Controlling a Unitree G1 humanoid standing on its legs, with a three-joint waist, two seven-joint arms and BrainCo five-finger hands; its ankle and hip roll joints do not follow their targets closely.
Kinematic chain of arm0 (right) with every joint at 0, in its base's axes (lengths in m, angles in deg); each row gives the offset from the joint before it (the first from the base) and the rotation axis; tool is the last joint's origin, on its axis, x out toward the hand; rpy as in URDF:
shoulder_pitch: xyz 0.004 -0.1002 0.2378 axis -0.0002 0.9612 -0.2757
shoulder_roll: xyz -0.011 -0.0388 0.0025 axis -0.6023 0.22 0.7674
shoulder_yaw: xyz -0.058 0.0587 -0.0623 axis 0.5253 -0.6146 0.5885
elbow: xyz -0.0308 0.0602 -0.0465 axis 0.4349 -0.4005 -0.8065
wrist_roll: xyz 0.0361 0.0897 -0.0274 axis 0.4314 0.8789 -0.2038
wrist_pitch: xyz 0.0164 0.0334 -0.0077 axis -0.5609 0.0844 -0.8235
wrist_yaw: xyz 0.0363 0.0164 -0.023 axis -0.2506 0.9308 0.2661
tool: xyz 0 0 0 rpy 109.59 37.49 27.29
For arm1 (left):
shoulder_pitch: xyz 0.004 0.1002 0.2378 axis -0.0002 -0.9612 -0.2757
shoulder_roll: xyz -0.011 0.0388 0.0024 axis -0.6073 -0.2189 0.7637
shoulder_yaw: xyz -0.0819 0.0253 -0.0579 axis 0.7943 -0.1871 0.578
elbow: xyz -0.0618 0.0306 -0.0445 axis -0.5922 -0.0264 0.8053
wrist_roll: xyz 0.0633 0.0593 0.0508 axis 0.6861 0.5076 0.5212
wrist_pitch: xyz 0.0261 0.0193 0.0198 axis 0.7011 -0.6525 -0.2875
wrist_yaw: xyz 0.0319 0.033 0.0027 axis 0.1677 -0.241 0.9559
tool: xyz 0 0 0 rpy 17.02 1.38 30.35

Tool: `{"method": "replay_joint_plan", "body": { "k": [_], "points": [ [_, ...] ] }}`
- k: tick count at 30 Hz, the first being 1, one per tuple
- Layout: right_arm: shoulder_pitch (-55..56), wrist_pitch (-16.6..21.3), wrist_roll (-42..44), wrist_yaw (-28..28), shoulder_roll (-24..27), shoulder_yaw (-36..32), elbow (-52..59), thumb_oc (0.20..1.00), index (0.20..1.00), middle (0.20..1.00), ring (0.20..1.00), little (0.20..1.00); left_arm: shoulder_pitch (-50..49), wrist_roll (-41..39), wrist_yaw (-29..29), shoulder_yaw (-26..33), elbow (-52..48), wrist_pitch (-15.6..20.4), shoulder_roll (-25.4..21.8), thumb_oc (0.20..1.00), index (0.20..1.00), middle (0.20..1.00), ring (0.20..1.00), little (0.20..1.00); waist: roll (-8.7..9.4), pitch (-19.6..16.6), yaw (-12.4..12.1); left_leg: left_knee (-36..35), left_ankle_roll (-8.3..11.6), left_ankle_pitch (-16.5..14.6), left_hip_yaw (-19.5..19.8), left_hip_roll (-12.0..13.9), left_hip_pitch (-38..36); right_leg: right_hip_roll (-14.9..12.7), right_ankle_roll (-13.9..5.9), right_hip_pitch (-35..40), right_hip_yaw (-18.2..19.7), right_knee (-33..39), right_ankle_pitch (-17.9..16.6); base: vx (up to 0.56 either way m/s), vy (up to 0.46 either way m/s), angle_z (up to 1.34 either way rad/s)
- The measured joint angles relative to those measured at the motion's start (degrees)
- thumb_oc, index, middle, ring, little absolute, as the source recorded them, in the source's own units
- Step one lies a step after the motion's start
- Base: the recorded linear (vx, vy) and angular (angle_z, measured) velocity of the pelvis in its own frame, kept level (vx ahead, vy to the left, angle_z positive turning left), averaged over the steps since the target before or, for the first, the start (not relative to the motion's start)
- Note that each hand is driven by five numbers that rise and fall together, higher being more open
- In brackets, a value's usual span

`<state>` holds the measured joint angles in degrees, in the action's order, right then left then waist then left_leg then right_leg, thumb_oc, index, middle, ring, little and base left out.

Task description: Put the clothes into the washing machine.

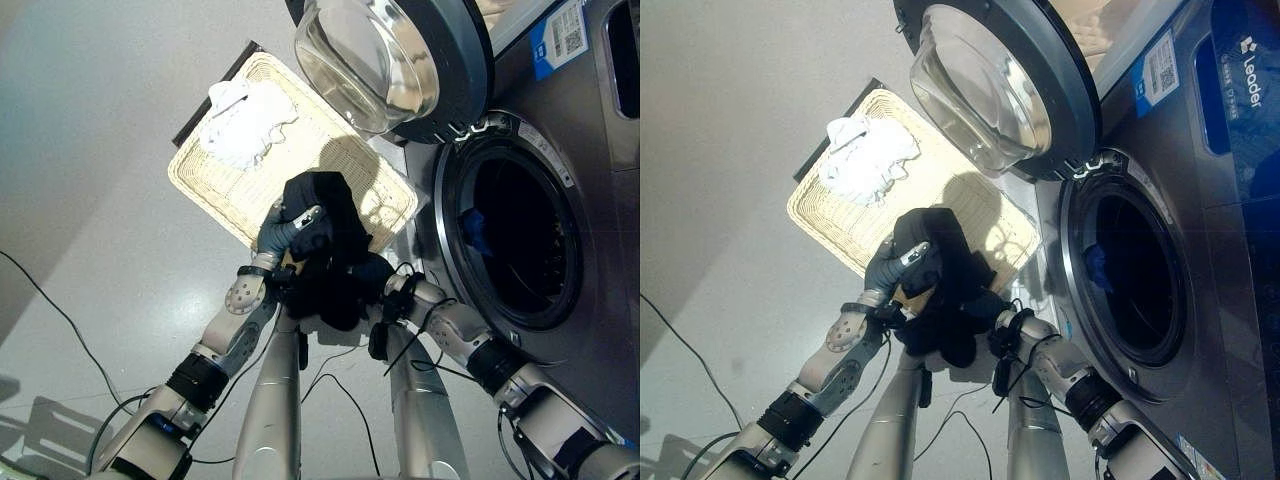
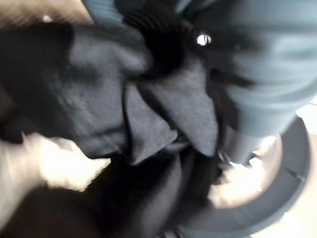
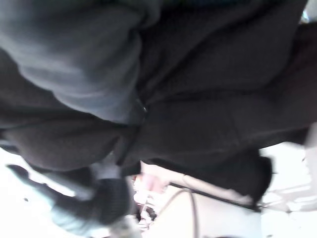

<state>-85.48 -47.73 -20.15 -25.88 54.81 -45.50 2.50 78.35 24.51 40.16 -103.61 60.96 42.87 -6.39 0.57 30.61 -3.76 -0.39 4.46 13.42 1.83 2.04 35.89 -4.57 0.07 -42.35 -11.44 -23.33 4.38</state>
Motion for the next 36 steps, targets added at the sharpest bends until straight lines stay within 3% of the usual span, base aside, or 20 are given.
{"method": "replay_joint_plan", "body": {
  "k": [1, 2, 3, 4, 6, 7, 8, 10, 11, 14, 19, 20, 23, 25, 27, 30, 33, 36],
  "points": [
    [0.0, 0.0, 0.0, 0.0, 0.0, 0.0, 0.0, 0.2, 0.2, 0.2, 0.2, 0.2, 0.0, 0.0, 0.0, 0.0, 0.0, 0.0, 0.0, 1.0, 1.0, 1.0, 1.0, 1.0, 0.0, 0.0, 0.0, 0.0, 0.0, 0.0, 0.0, 0.0, 0.0, 0.0, 0.0, 0.0, 0.0, 0.0, 0.0, 0.0, 0.0, 0.0],
    [0.2, 0.1, 5.0, 0.1, -0.2, -1.5, -0.7, 0.2, 0.2, 0.2, 0.2, 0.2, 0.8, 10.2, 5.3, 0.9, 2.2, -0.2, -3.5, 1.0, 1.0, 1.0, 1.0, 1.0, 0.0, 0.0, 0.1, 0.0, 0.09, -0.1, -0.1, 0.0, 0.0, 0.0, 0.02, -0.2, 0.0, -0.1, 0.0, 0.0, 0.0, 0.0],
    [0.2, 0.1, 5.0, 0.1, -0.2, -1.5, -0.7, 0.2, 0.2, 0.2, 0.2, 0.2, 0.8, 10.2, 5.3, 0.9, 2.2, -0.2, -3.5, 1.0, 1.0, 1.0, 1.0, 1.0, 0.0, 0.0, 0.1, 0.0, 0.09, -0.1, -0.1, 0.0, 0.0, 0.0, 0.02, -0.2, 0.0, -0.1, 0.0, 0.01, -0.006, -0.05],
    [0.4, 0.1, 8.8, 0.2, 0.3, -2.8, -2.0, 0.2, 0.2, 0.2, 0.2, 0.2, 1.0, 15.4, 9.4, 1.8, 3.4, -0.8, -7.0, 1.0, 1.0, 1.0, 1.0, 1.0, 0.0, 0.0, 0.0, 0.0, -0.06, 0.0, -0.4, 0.0, 0.0, -0.2, 0.06, -0.4, -0.1, -0.4, 0.0, 0.01, 0.016, -0.04],
    [1.7, -0.1, 24.5, -0.4, -1.1, -7.4, -5.9, 0.2, 0.2, 0.2, 0.2, 0.2, 4.3, 20.3, 11.7, -0.4, 11.0, -2.2, -9.2, 1.0, 1.0, 1.0, 1.0, 1.0, -0.02, 0.0, 0.3, 0.2, 0.15, -0.1, -1.1, -0.1, -0.2, -0.4, 0.15, -0.6, 0.2, -0.4, 0.1, 0.01, 0.022, -0.06],
    [1.7, -0.1, 24.5, -0.4, -1.1, -7.4, -5.9, 0.2, 0.2, 0.2, 0.2, 0.2, 4.3, 20.3, 11.7, -0.4, 11.0, -2.2, -9.2, 1.0, 1.0, 1.0, 1.0, 1.0, -0.02, 0.0, 0.3, 0.2, 0.15, -0.1, -1.1, -0.1, -0.2, -0.4, 0.15, -0.6, 0.2, -0.4, 0.1, 0.0, 0.015, -0.18],
    [2.5, 1.9, 38.3, -0.1, -1.8, -9.9, -6.8, 0.2, 0.2, 0.2, 0.2, 0.2, 4.8, 20.7, 13.6, 1.9, 15.3, -4.4, -9.2, 1.0, 1.0, 1.0, 1.0, 1.0, -0.04, 0.0, 0.8, 0.0, 0.15, -0.1, -2.2, -0.3, -0.1, -0.6, 0.61, -1.3, 0.7, -0.3, -0.2, 0.02, 0.073, -0.21],
    [4.2, 4.0, 48.2, 1.3, -2.1, -12.5, -7.5, 0.2, 0.2, 0.2, 0.2, 0.2, 4.5, 20.7, 14.9, 1.9, 16.9, -4.2, -8.2, 1.0, 1.0, 1.0, 1.0, 1.0, -0.06, 0.0, 2.1, 0.0, 0.2, -0.2, -3.3, -0.3, -0.2, -0.6, 0.82, -1.3, 1.5, 0.3, -0.6, 0.03, 0.095, -0.2],
    [4.6, 7.2, 54.6, 3.0, -3.6, -15.6, -8.6, 0.2, 0.2, 0.2, 0.2, 0.2, 4.1, 20.6, 15.6, 1.8, 17.4, -4.1, -7.5, 1.0, 1.0, 1.0, 1.0, 1.0, -0.07, 0.0, 2.1, 0.0, 0.26, -0.2, -3.6, -0.2, -0.2, -0.4, 0.65, -1.3, 1.6, 0.7, -0.8, 0.02, 0.039, -0.14],
    [5.1, 14.0, 62.8, 6.1, -3.6, -19.5, -9.0, 0.2, 0.2, 0.2, 0.2, 0.2, 3.4, 19.2, 16.7, 1.9, 18.7, -4.1, -6.5, 1.0, 1.0, 1.0, 1.0, 1.0, -0.07, 0.0, 2.9, -0.2, 0.45, -0.4, -4.9, 0.2, -0.2, 0.4, 0.54, -1.2, 2.8, 2.4, -2.0, 0.02, 0.029, -0.22],
    [4.6, 24.8, 64.9, 13.1, -4.1, -28.2, -8.4, 0.2, 0.2, 0.2, 0.2, 0.2, 2.8, 18.0, 17.1, 4.1, 21.0, -2.5, -6.6, 1.0, 1.0, 1.0, 1.0, 1.0, -0.08, 0.0, 3.1, -0.2, 0.46, -0.4, -6.4, 1.1, -0.3, 1.6, 0.81, -0.7, 4.1, 4.7, -3.9, 0.03, 0.001, -0.18],
    [4.6, 24.8, 64.9, 13.1, -4.1, -28.2, -8.4, 0.2, 0.2, 0.2, 0.2, 0.2, 2.8, 18.0, 17.1, 4.1, 21.0, -2.5, -6.6, 1.0, 1.0, 1.0, 1.0, 1.0, -0.08, 0.0, 3.1, -0.2, 0.46, -0.4, -6.4, 1.1, -0.3, 1.6, 0.81, -0.7, 4.1, 4.7, -3.9, 0.04, -0.019, -0.08],
    [3.4, 36.5, 64.9, 22.8, -2.9, -33.9, -6.1, 0.2, 0.2, 0.2, 0.2, 0.2, 1.9, 16.7, 17.2, 4.1, 21.3, -1.9, -6.9, 1.0, 1.0, 1.0, 1.0, 1.0, -0.1, 0.0, 3.0, -0.3, 0.52, -0.5, -6.6, 1.2, -0.6, 2.0, 0.76, -0.6, 4.6, 5.2, -4.1, 0.04, -0.012, -0.06],
    [2.3, 43.1, 65.0, 27.3, -4.2, -34.4, -4.5, 0.2, 0.2, 0.2, 0.2, 0.2, 1.1, 16.6, 17.2, 4.0, 21.3, -1.7, -6.6, 1.0, 1.0, 1.0, 1.0, 1.0, -1.05, 0.3, 2.7, -0.3, 0.54, -0.6, -6.7, 1.4, -0.9, 2.3, 0.8, 0.2, 4.6, 6.1, -4.9, 0.03, 0.008, -0.06],
    [-0.2, 52.2, 64.6, 34.6, -4.9, -35.0, -2.6, 0.2, 0.2, 0.2, 0.2, 0.2, -1.0, 16.1, 17.3, 3.7, 21.0, -1.7, -6.3, 1.0, 1.0, 1.0, 1.0, 1.0, -2.38, 0.5, 2.6, -0.5, 0.52, -0.6, -7.3, 1.2, -1.2, 2.4, 0.49, 0.8, 5.1, 7.4, -5.8, 0.03, 0.025, -0.06],
    [-2.9, 61.8, 60.6, 46.5, -6.3, -36.9, 0.1, 0.2, 0.2, 0.2, 0.2, 0.2, -2.2, 15.9, 17.3, 3.1, 20.7, -1.7, -6.2, 1.0, 1.0, 1.0, 1.0, 1.0, -3.25, 0.6, 2.2, -1.0, 0.23, -0.5, -8.0, 0.6, -1.3, 2.1, 0.16, 0.7, 6.2, 8.6, -7.1, 0.02, 0.0, -0.12],
    [-5.0, 65.6, 58.8, 52.6, -6.2, -38.6, 0.0, 0.2, 0.2, 0.2, 0.2, 0.2, -2.0, 15.5, 17.1, 2.5, 20.7, -1.8, -5.7, 1.0, 1.0, 1.0, 1.0, 1.0, -3.65, 0.7, 2.1, -1.3, -1.65, -0.4, -8.1, 0.1, -1.1, 1.7, -0.06, 0.6, 6.5, 9.1, -7.5, 0.03, -0.005, -0.02],
    [-5.9, 66.7, 59.2, 53.3, -6.1, -38.8, 0.1, 0.2, 0.2, 0.2, 0.2, 0.2, -1.7, 15.5, 15.7, 1.5, 22.0, -1.8, -5.4, 1.0, 1.0, 1.0, 1.0, 1.0, -3.65, 0.7, 2.6, -1.6, -1.67, -0.4, -8.1, -0.4, -1.2, 1.3, -0.39, 0.5, 6.8, 9.2, -7.5, 0.04, -0.028, -0.01]
  ]
}}
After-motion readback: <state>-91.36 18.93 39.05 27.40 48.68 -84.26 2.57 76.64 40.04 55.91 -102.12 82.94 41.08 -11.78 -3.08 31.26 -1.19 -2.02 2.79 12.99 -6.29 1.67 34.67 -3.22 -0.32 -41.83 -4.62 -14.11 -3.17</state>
